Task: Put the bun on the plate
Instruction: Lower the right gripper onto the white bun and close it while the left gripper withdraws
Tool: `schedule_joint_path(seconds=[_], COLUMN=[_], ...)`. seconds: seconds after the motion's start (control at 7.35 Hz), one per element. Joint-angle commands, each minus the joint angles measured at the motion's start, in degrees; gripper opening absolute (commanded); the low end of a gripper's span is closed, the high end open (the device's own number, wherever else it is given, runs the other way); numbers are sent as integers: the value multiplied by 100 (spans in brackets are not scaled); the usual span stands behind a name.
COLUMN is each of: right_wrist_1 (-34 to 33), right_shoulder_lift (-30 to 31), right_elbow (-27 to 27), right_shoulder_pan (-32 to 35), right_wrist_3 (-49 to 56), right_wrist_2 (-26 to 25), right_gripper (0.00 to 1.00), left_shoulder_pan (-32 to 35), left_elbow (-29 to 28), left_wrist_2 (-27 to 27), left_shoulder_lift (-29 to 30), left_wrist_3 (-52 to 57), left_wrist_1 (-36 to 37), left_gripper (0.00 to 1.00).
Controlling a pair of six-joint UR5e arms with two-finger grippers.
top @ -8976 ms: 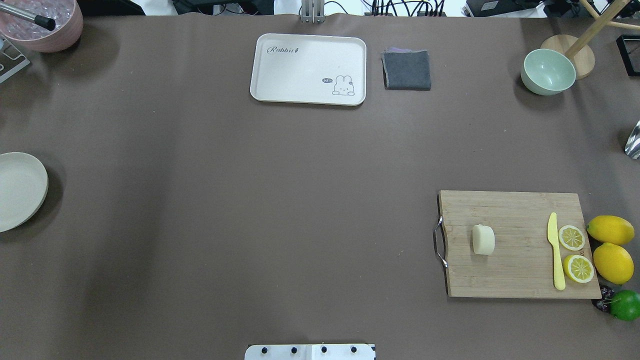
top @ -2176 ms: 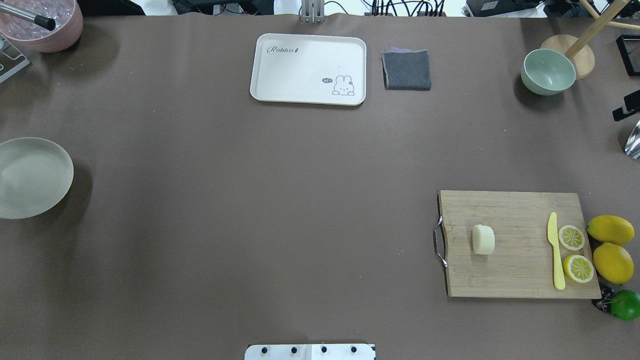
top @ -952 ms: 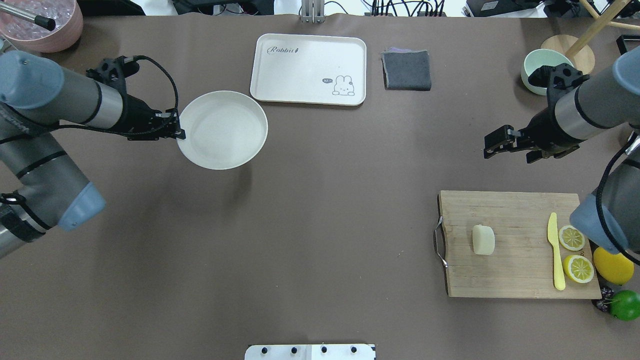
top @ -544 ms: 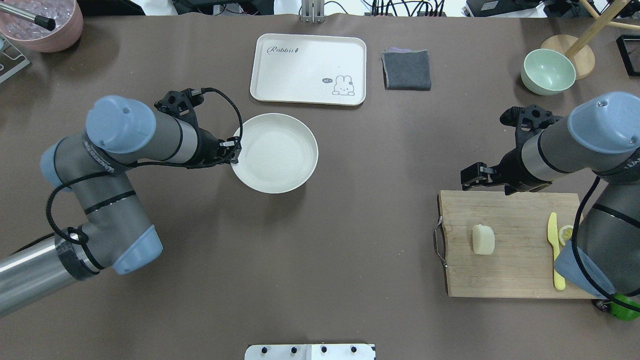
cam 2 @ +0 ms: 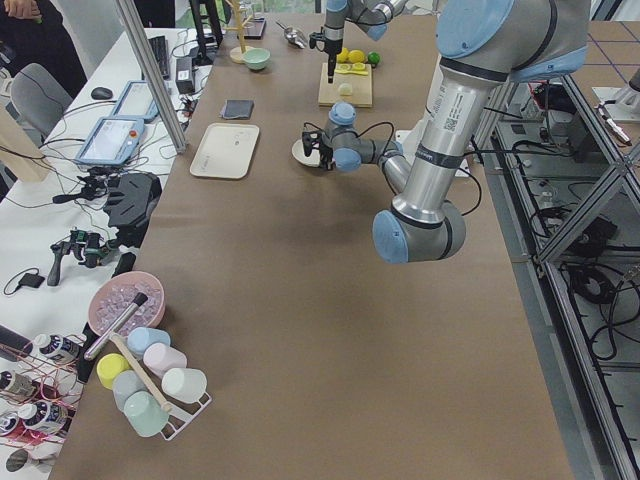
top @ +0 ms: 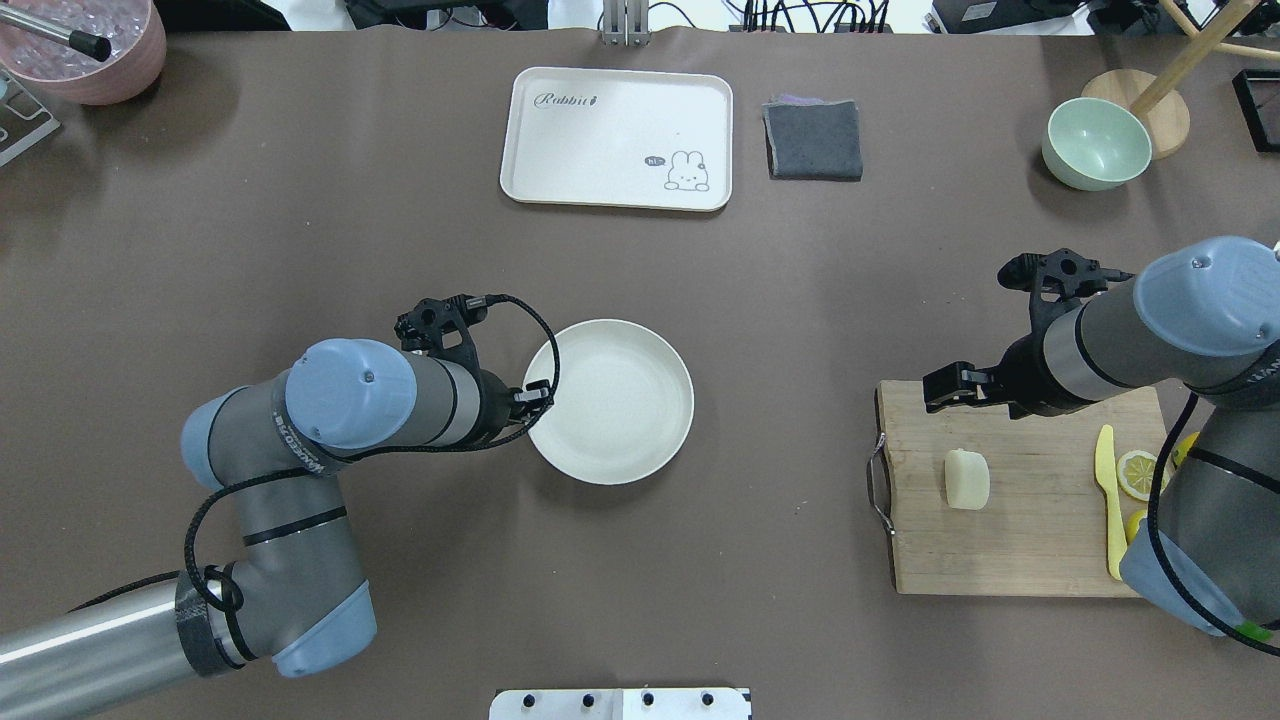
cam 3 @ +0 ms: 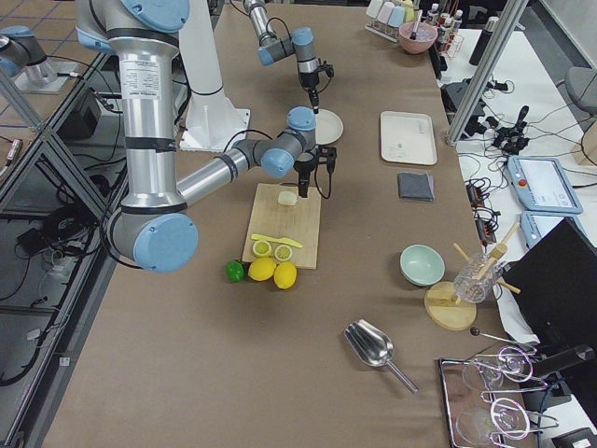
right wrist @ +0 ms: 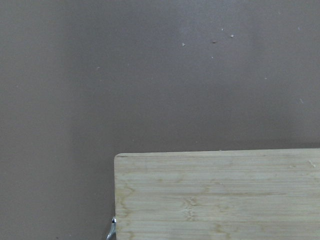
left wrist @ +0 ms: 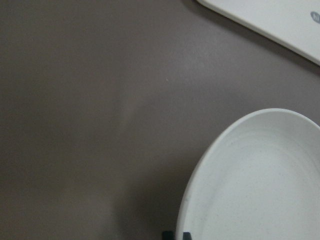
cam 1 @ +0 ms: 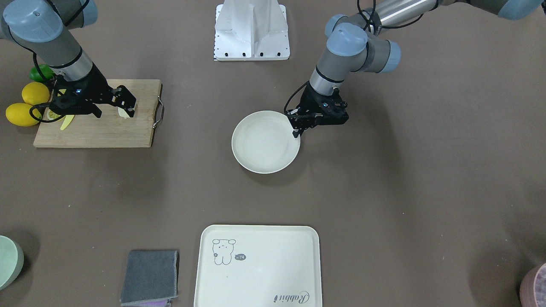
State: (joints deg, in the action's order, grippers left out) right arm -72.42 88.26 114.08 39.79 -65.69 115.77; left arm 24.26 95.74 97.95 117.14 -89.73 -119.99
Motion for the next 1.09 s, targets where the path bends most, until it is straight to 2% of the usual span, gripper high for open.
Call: schedule_joint_path(seconds=[0.0,0.14,0.27,0.54,0.68,0.95], right_wrist_1=[-1,-1,-1,0,8,17], right_shoulder_lift=[-28,-45,-37,34,112,340], right_elbow=[-17,-61,-105,-106,-44,-18], right_shoulder_pan=[-102,-198,-269,-410,-576,-718], right_wrist_3=[-6,-6,-6,-390,-575,-595], right_wrist_2=[-115,-212,-274,-309,-327,-353], right_gripper=[100,100,100,100,100,100], left_shoulder_pan=[-167,-98,181,919,1140,1308], left_elbow=[6,101,242,304,304,313], left_wrist_2=[-74,-74,13,844,1040,1069], left_shoulder_lift=[20,11,-33,-25,-24,-42], left_wrist_3=[-88,-106,-80,-18,34,491], left_wrist_1=[-15,-15,11,247,257,266], left_gripper=[91,98,98,98,98,98])
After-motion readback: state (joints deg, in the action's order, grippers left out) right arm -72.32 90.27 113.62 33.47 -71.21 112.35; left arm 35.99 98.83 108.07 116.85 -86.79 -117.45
